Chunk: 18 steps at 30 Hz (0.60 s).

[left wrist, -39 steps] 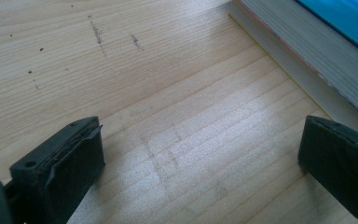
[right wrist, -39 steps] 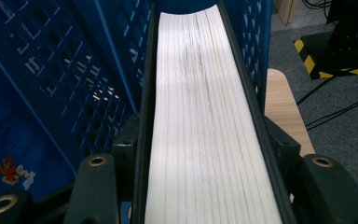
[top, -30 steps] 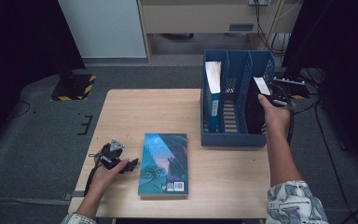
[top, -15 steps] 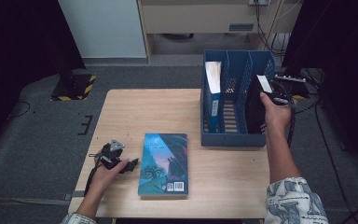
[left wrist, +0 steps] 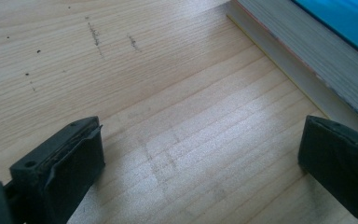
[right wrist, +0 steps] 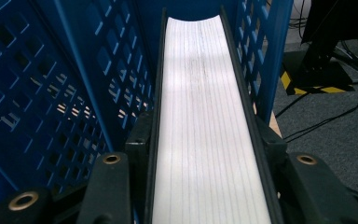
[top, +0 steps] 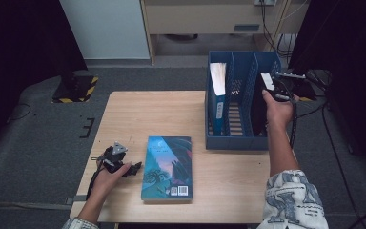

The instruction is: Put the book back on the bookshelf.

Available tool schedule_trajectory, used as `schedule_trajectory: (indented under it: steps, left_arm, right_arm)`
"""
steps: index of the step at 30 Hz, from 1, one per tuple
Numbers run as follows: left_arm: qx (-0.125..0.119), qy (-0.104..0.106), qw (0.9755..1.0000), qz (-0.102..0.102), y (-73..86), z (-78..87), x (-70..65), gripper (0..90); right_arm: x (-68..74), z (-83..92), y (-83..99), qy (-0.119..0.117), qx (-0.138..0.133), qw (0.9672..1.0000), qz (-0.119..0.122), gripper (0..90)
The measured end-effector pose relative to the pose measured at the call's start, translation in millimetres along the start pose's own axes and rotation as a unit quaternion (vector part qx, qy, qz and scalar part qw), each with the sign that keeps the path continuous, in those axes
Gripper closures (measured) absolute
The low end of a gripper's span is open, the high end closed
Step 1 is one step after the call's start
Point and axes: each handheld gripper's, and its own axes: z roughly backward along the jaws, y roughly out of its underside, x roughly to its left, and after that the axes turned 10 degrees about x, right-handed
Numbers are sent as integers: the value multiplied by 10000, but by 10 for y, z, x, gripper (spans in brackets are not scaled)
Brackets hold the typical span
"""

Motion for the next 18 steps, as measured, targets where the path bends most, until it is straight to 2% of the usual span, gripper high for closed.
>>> schedule_trajectory:
  steps: [3,5,10,11,15,18]
  left_arm:
    - [2,0,10000,-4,-1,-1,-2,0]
    - [3,0,10000,-1,-1,-1,-5,0]
    - [4,3,10000,-3,-2,-1,-5,0]
    - [3,3,10000,-4,-2,-1,-5,0]
    - [5,3,10000,-5,-2,-1,-6,0]
    - [4,3,10000,-3,-2,-1,-6,0]
  right_arm:
    - [52,0,27,-14,-44,9999,131,512]
    - [71,-1,34,-21,-58,9999,107,501]
    - [96,78,67,-202,-153,9997,-26,410]
    - [96,78,67,-202,-153,9997,-26,410]
    - [66,163,143,-444,-181,9986,-215,362]
    - [58,181,174,-504,-180,9983,-239,349]
